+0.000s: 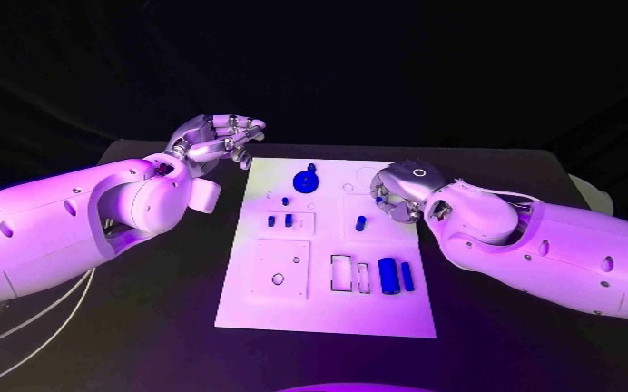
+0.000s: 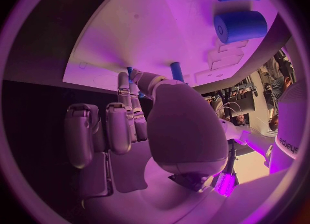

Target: Assemble the parts on the task board

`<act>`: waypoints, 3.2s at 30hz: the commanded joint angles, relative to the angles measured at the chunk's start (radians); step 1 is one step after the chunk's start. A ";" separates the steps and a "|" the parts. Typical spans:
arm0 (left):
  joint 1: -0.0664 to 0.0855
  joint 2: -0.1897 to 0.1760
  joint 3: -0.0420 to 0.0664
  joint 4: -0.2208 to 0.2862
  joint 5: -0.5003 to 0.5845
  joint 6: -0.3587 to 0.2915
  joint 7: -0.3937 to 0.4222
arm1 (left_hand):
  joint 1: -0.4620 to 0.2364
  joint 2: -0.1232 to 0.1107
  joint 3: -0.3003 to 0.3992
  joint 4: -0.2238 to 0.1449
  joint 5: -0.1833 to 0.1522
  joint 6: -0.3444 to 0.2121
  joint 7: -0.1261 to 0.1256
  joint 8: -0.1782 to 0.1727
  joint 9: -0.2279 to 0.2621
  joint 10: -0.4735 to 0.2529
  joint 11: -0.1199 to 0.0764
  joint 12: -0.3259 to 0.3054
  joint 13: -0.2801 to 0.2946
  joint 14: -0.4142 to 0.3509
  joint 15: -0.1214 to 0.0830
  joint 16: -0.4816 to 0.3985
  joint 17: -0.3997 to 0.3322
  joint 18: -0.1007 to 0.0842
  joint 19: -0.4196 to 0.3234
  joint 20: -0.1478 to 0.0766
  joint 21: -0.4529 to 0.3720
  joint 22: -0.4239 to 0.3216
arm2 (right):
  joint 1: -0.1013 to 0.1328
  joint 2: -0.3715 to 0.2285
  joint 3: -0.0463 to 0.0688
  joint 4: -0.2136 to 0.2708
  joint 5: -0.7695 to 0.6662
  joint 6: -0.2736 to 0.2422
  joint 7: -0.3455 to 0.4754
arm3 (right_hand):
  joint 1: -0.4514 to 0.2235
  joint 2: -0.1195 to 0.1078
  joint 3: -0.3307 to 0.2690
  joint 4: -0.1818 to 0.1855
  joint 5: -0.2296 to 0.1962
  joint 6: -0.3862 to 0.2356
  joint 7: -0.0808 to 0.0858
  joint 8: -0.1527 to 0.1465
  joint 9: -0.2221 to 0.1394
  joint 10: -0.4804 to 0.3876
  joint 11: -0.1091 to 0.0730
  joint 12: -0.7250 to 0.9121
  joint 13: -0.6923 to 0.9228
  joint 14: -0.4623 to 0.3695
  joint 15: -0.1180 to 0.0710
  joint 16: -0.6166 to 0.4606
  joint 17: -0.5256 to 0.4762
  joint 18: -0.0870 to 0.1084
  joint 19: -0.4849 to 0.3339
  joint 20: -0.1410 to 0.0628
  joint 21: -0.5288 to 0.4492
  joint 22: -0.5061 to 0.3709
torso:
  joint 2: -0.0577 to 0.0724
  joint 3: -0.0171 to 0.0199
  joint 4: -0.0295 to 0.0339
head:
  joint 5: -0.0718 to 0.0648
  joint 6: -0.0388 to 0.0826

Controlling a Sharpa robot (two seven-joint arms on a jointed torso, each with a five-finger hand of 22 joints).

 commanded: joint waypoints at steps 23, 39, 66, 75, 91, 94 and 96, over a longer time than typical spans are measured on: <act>0.001 0.023 0.001 -0.018 0.018 -0.002 0.001 | 0.000 -0.014 0.007 -0.002 0.004 -0.004 0.002 -0.007 0.000 -0.011 0.001 0.007 0.001 -0.009 0.003 -0.003 -0.002 0.008 -0.007 0.000 -0.003 -0.001 | 0.002 -0.034 0.015 0.233 0.069 -0.144 0.038 | -0.005 -0.002 0.002 -0.003 0.007 0.006 -0.002 -0.002 0.000 0.002 0.005 -0.007 -0.001 0.046 -0.008 0.006 0.002 -0.020 0.055 -0.008 0.006 0.207 | -0.002 -0.0037 0.0055 | 0.038 0.002; 0.002 0.062 0.000 -0.025 0.020 -0.009 0.000 | 0.000 -0.014 0.008 -0.003 0.005 -0.004 0.002 -0.007 0.001 -0.012 0.001 0.007 0.001 -0.010 0.003 -0.004 -0.005 0.008 -0.006 0.000 -0.003 0.000 | -0.111 0.118 0.008 0.165 0.104 -0.140 0.084 | -0.004 -0.001 0.004 -0.005 0.014 0.006 -0.001 -0.003 0.000 0.002 0.005 -0.010 -0.001 0.046 -0.008 0.006 0.000 -0.019 0.054 -0.008 0.003 0.206 | -0.002 -0.0068 0.0058 | 0.096 -0.016; 0.002 0.068 0.000 -0.024 0.020 -0.004 -0.008 | -0.002 -0.015 0.009 -0.002 0.004 -0.003 0.002 -0.007 0.001 -0.013 0.002 0.008 0.001 -0.011 0.003 -0.004 -0.005 0.008 -0.007 0.000 -0.003 -0.001 | -0.151 0.174 0.004 0.111 0.102 -0.126 0.101 | -0.008 -0.001 0.003 -0.004 0.019 0.002 0.001 -0.005 -0.001 0.001 0.007 -0.013 -0.001 0.045 -0.006 0.005 -0.003 -0.019 0.054 -0.008 0.004 0.206 | -0.001 -0.0027 0.0038 | 0.119 -0.035; 0.002 0.069 0.000 -0.024 0.020 -0.003 -0.010 | -0.002 -0.015 0.009 -0.002 0.004 -0.003 0.002 -0.007 0.001 -0.013 0.002 0.008 0.001 -0.011 0.003 -0.004 -0.005 0.008 -0.007 0.000 -0.003 -0.001 | -0.152 0.182 0.004 0.104 0.104 -0.113 0.103 | -0.008 0.000 0.003 -0.004 0.020 0.002 0.001 -0.006 -0.001 0.001 0.007 -0.014 -0.001 0.045 -0.006 0.005 -0.003 -0.019 0.053 -0.008 0.002 0.206 | -0.001 -0.0030 0.0035 | 0.126 -0.038; 0.002 0.066 0.000 -0.023 0.020 -0.002 -0.011 | -0.005 -0.015 0.010 -0.002 0.004 -0.003 0.002 -0.006 0.001 -0.014 0.002 0.009 0.001 -0.012 0.004 -0.004 -0.007 0.008 -0.007 0.001 -0.004 -0.001 | -0.152 0.189 0.001 0.084 0.101 -0.075 0.098 | -0.008 0.000 0.003 -0.004 0.020 0.002 0.001 -0.006 -0.001 0.001 0.008 -0.014 -0.001 0.045 -0.006 0.004 -0.004 -0.018 0.053 -0.008 0.000 0.205 | -0.001 -0.0039 0.0038 | 0.127 -0.046; 0.002 0.066 0.000 -0.023 0.020 -0.003 -0.011 | -0.005 -0.015 0.010 -0.002 0.004 -0.003 0.002 -0.006 0.001 -0.014 0.002 0.009 0.001 -0.012 0.004 -0.004 -0.007 0.008 -0.007 0.001 -0.004 -0.001 | -0.152 0.189 0.001 0.084 0.101 -0.071 0.099 | -0.008 0.000 0.003 -0.004 0.020 0.002 0.001 -0.006 -0.001 0.001 0.008 -0.014 -0.001 0.045 -0.006 0.004 -0.004 -0.018 0.053 -0.008 0.000 0.205 | -0.001 -0.0037 0.0039 | 0.127 -0.046; 0.002 0.066 0.000 -0.023 0.020 -0.003 -0.012 | -0.005 -0.015 0.010 -0.002 0.004 -0.003 0.002 -0.006 0.001 -0.014 0.002 0.009 0.001 -0.012 0.004 -0.004 -0.007 0.008 -0.007 0.001 -0.004 -0.001 | -0.152 0.189 0.001 0.085 0.101 -0.070 0.100 | -0.008 0.000 0.003 -0.004 0.020 0.002 0.001 -0.006 -0.001 0.001 0.008 -0.014 -0.001 0.045 -0.006 0.004 -0.004 -0.018 0.053 -0.008 0.000 0.205 | -0.001 -0.0036 0.0036 | 0.128 -0.047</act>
